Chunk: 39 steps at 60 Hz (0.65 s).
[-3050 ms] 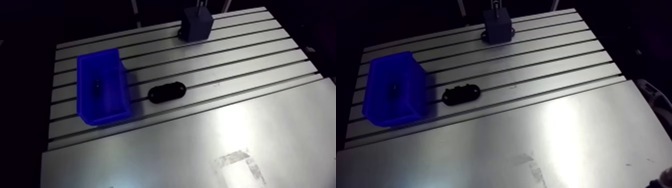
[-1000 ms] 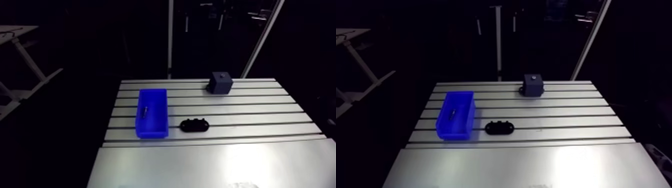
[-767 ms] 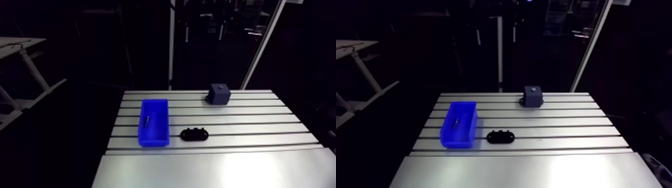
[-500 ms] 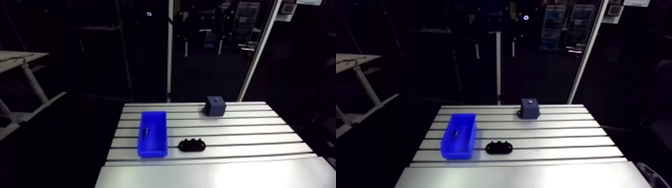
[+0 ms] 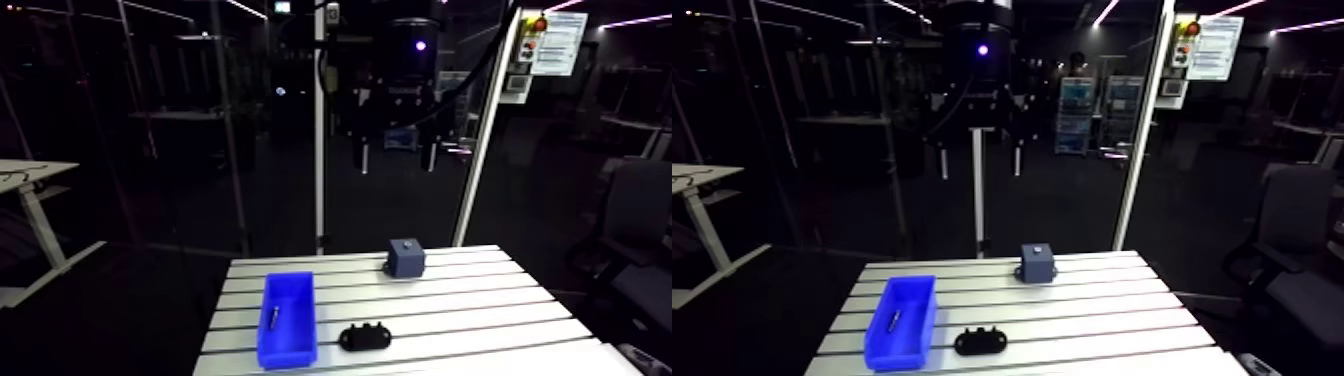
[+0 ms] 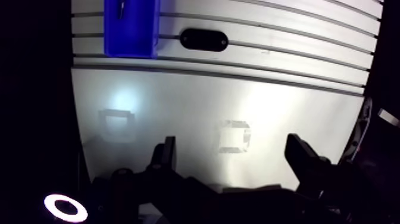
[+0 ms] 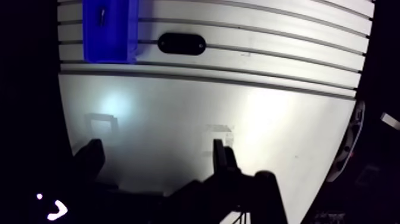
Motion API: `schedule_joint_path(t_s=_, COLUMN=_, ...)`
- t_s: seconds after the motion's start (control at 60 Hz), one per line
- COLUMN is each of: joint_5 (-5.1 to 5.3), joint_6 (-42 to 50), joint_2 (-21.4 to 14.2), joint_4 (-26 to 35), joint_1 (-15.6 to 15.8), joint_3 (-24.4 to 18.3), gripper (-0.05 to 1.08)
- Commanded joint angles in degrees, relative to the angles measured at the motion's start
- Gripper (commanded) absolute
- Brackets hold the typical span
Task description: Pick up the M10 bolt and insert it into the hole until fully seated.
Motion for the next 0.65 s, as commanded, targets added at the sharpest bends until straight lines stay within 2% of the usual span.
schedule_joint_path(t_s=0.017, joint_5=0.60, joint_6=-1.1, joint_2=-1.6, joint_4=0.3, joint_1=-1.3, joint_3=1.6, gripper=0.01)
schedule_joint_path(t_s=0.65, joint_5=0.51, joint_6=-1.9, joint_2=-0.4, joint_4=0.0, joint_1=-1.2, joint_3=-0.5, gripper=0.01)
